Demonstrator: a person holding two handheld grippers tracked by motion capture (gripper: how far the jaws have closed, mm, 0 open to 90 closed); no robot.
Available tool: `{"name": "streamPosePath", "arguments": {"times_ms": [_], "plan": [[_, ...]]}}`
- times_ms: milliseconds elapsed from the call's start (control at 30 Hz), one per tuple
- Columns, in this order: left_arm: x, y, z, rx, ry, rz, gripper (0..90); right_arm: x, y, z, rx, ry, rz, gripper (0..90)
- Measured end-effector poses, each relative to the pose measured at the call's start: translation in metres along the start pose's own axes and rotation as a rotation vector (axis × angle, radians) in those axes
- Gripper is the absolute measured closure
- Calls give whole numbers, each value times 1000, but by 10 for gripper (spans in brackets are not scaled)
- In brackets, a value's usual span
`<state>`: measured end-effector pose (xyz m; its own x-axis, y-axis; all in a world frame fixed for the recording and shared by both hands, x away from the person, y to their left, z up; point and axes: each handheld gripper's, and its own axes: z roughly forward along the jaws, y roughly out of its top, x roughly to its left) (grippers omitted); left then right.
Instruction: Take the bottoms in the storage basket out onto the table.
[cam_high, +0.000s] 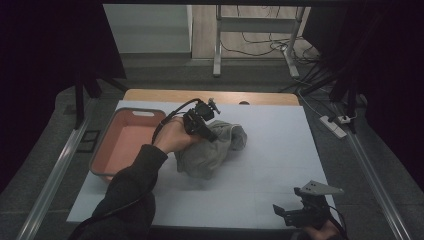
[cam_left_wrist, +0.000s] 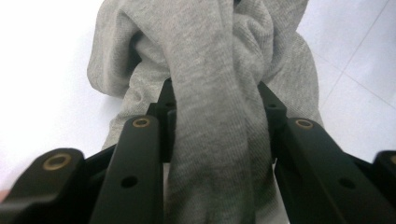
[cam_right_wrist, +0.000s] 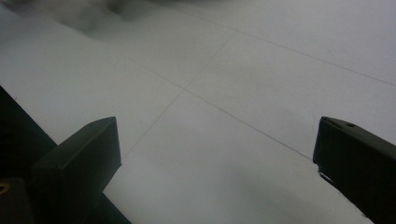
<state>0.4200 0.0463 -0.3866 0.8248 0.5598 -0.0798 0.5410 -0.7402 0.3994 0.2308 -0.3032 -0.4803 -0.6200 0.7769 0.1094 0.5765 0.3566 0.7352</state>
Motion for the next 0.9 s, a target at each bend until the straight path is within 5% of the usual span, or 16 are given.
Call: {"name": "streamPosePath", "arguments": {"times_ms": [900], "plan": [[6,-10,45,20,-21,-19,619,0,0,0,5,1,-5,9]]}}
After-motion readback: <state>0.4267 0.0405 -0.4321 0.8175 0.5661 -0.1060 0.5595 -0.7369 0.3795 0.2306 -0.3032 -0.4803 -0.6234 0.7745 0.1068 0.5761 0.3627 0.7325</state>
